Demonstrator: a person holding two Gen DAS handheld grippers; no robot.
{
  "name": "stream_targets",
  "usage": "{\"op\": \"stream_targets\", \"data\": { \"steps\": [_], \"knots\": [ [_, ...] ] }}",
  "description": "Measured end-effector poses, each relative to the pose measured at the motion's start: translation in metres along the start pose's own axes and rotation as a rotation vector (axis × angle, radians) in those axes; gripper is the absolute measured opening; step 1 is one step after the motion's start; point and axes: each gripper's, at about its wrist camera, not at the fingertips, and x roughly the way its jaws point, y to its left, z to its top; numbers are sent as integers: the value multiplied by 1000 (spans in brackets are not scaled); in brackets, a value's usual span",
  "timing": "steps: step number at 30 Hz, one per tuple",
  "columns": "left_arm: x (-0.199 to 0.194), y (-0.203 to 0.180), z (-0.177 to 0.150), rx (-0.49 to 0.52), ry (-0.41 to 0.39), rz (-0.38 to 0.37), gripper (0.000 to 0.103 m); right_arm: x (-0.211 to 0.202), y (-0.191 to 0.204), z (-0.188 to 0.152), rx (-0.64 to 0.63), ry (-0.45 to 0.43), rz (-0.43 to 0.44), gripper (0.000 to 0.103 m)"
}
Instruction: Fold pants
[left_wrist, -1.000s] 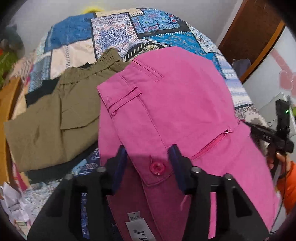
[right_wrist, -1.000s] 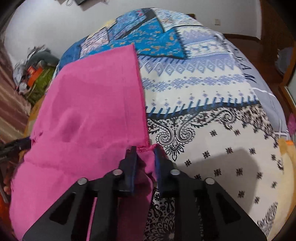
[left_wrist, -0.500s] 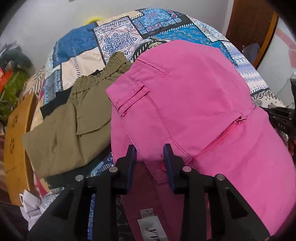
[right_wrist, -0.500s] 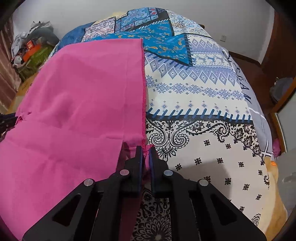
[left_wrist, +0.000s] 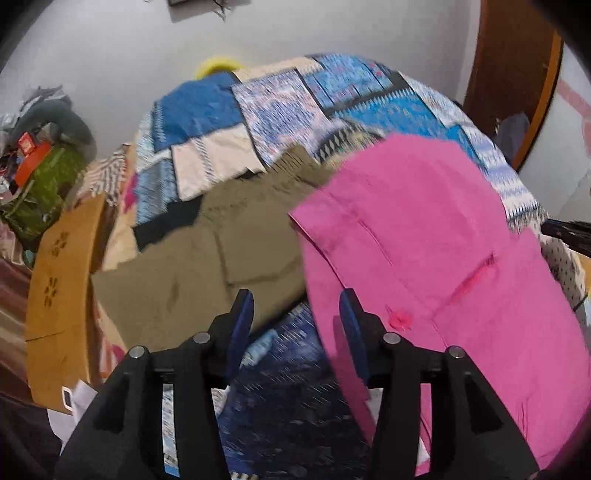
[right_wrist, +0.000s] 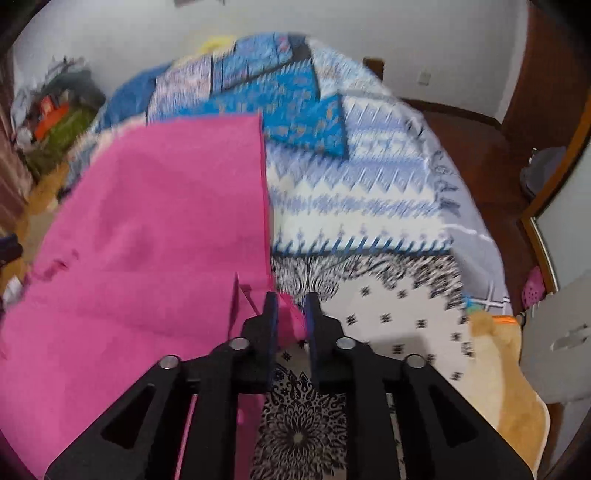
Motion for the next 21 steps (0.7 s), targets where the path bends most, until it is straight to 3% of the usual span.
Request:
{"op": "stream_targets", "data": {
  "steps": [2, 5, 6, 8, 10, 21],
  "knots": [
    [-4, 10, 10, -29, -28, 0, 59, -18, 0, 9, 15, -57, 26, 34],
    [0, 19, 26, -54, -59, 13, 59, -37, 3, 26, 10, -137, 49, 48],
    [5, 20, 32, -57, -58, 13, 59, -40, 7, 32, 6, -156, 53, 51],
    [20, 21, 42, -69, -40, -3, 59, -44, 11, 43, 3, -195, 63, 69],
    [39, 21, 49, -88, -6, -27, 59, -39, 17, 54, 3, -217, 73, 77],
    [116, 10, 49, -108, 124, -129, 60, 34, 30, 90, -59, -135, 72, 77]
  ]
}}
